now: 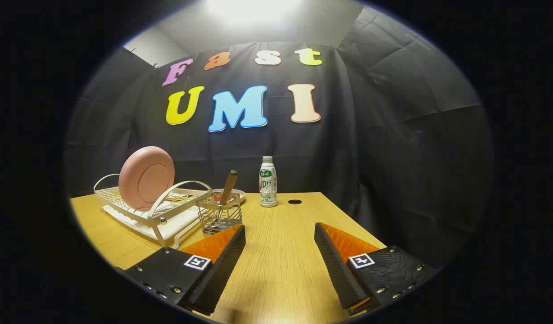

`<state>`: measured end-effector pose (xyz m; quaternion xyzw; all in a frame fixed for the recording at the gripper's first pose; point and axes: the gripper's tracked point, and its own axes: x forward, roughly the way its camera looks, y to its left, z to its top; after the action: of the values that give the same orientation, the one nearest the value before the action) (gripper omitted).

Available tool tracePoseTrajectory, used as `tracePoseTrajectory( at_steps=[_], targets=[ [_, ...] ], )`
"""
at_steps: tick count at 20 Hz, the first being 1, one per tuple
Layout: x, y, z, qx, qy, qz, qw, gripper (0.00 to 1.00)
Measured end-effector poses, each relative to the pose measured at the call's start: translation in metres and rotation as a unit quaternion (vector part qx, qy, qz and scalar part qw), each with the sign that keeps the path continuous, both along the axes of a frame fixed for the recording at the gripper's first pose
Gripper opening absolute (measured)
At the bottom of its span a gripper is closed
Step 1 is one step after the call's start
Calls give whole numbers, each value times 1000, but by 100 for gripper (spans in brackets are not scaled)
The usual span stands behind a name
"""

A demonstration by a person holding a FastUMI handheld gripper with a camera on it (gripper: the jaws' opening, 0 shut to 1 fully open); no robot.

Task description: Take the plate from the dish rack, then take the spoon from the basket and place it into the plate.

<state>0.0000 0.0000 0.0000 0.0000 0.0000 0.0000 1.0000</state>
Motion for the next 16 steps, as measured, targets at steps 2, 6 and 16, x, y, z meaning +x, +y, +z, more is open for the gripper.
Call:
tracePoseTrajectory(
  at_steps=[2, 6, 16],
  targets=[
    [7, 1, 0, 0, 1, 0, 1000, 96],
    [43, -1, 1, 4, 7, -2, 1000, 96],
    [62, -53, 76, 27, -46, -68, 996, 96]
  ],
)
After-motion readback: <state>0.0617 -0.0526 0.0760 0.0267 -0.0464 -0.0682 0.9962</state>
